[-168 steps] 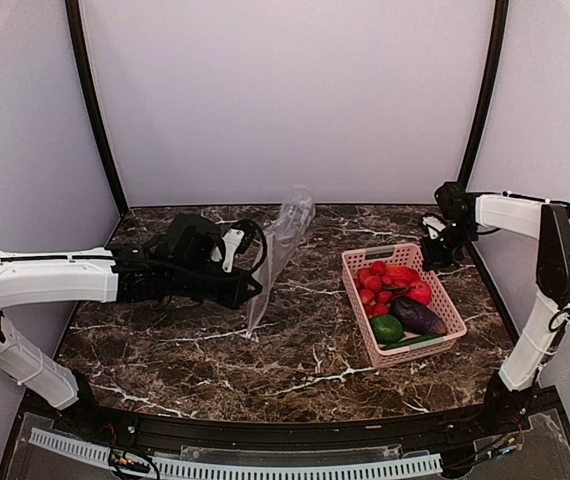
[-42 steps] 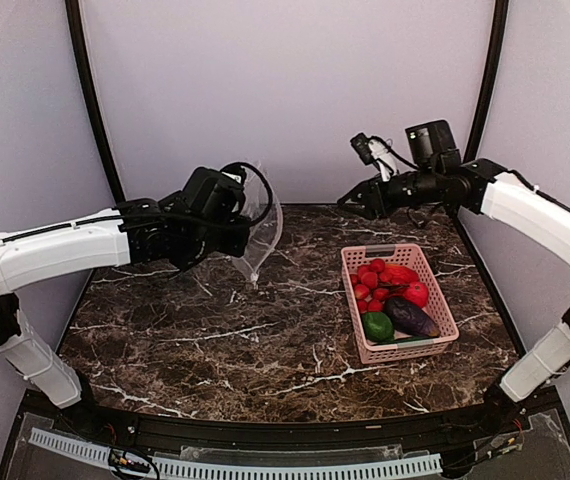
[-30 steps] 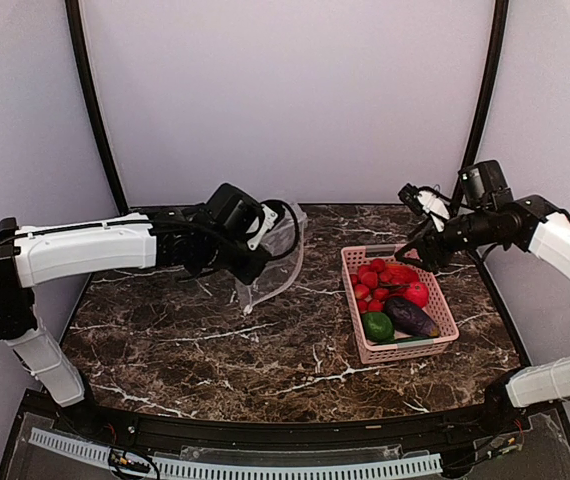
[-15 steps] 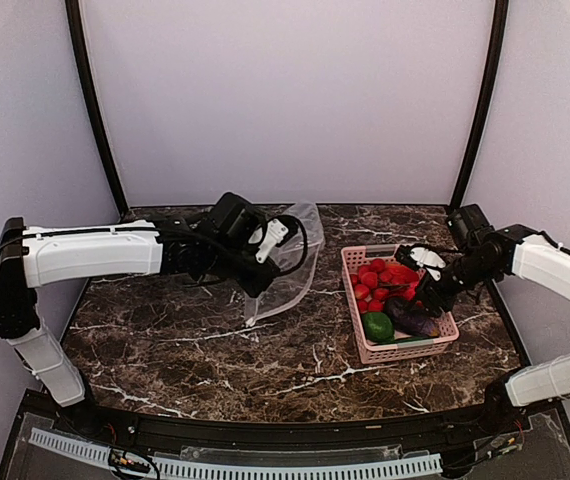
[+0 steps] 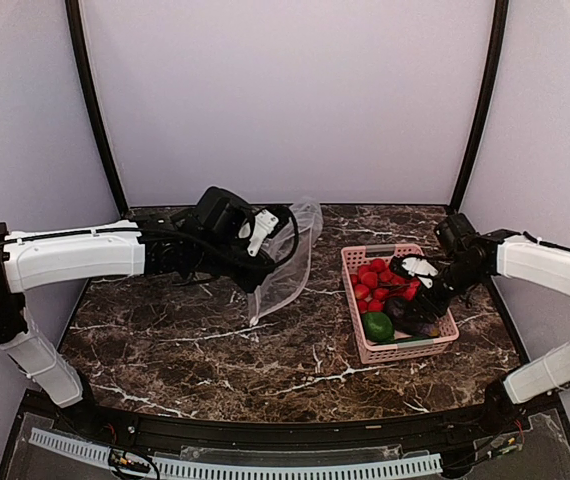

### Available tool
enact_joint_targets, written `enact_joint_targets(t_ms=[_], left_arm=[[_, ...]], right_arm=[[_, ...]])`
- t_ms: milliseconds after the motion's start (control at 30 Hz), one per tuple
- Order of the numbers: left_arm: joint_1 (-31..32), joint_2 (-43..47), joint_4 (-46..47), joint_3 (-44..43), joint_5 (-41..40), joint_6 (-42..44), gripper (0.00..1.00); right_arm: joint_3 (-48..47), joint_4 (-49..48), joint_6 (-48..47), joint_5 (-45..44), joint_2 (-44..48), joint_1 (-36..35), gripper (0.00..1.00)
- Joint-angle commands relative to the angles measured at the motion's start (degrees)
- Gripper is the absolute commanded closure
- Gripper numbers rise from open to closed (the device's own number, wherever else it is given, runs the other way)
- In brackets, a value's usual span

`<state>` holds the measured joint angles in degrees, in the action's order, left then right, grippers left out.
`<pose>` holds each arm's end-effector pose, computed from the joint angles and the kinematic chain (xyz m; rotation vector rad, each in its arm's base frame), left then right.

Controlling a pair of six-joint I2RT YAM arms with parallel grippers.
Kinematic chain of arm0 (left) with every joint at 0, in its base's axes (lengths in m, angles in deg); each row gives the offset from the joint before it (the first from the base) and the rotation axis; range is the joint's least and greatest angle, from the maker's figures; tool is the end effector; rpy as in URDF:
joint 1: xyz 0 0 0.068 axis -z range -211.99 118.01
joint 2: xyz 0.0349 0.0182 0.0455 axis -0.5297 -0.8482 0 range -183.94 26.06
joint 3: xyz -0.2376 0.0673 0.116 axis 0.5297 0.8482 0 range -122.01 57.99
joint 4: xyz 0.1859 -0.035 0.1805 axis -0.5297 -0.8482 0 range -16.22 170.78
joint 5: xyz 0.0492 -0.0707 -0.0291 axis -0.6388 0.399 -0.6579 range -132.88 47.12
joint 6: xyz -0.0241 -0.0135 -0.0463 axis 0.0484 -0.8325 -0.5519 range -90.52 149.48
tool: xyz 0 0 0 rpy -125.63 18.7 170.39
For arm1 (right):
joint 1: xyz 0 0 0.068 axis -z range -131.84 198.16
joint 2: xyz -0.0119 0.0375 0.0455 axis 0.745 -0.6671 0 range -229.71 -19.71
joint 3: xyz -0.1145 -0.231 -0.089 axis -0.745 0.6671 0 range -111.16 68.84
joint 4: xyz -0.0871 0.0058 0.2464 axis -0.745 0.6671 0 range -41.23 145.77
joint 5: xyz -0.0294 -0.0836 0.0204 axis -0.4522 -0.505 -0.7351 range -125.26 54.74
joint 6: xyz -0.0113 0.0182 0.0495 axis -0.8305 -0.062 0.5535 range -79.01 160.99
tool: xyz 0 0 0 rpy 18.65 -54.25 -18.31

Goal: Place the food in the zip-top bag and seal the zipper
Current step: Pick up the fake vegetable from the bin.

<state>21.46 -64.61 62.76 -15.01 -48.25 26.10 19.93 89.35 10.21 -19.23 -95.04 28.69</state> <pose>0.2193 -0.2901 0.2964 0.8940 2.0404 -0.4516 0.2245 0.0898 0.2139 -1.2157 2.4100 0.3240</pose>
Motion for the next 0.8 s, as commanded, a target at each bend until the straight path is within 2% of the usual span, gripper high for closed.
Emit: enact_joint_targets(t_ms=[0, 200, 333, 467, 600, 667, 700, 767], left_arm=[[0.1, 1.8, 0.2, 0.9, 0.7, -1.2, 0.99], [0.1, 1.7, 0.3, 1.0, 1.1, -1.9, 0.99], [0.1, 1.7, 0.0, 0.8, 1.2, -2.0, 0.99], [0.0, 1.7, 0.0, 0.8, 1.1, -2.0, 0.99], [0.1, 1.4, -0.2, 0.8, 1.1, -1.9, 0.99], [0.1, 1.3, -0.3, 0.7, 1.1, -1.8, 0.99], [0.1, 1.3, -0.3, 0.7, 1.1, -1.8, 0.99], [0.1, 1.2, -0.4, 0.7, 1.0, -1.8, 0.99]], right_arm=[[1.4, -2.4, -0.2, -0.6, -2.2, 0.1, 0.36], [1.4, -3.8, 0.4, 0.0, -5.5, 0.1, 0.38], [1.6, -4.9, 0.7, -0.4, -7.2, 0.1, 0.28], [2.3, -6.2, 1.2, -1.6, -7.0, 0.2, 0.31], [2.9, -6.4, 0.9, -2.4, -6.8, 0.1, 0.28], [3.1, -6.3, 0.9, -2.0, -7.1, 0.2, 0.16], [3.2, -6.3, 0.9, -1.9, -7.2, 0.1, 0.03], [3.1, -6.4, 1.1, -1.7, -7.4, 0.2, 0.03]])
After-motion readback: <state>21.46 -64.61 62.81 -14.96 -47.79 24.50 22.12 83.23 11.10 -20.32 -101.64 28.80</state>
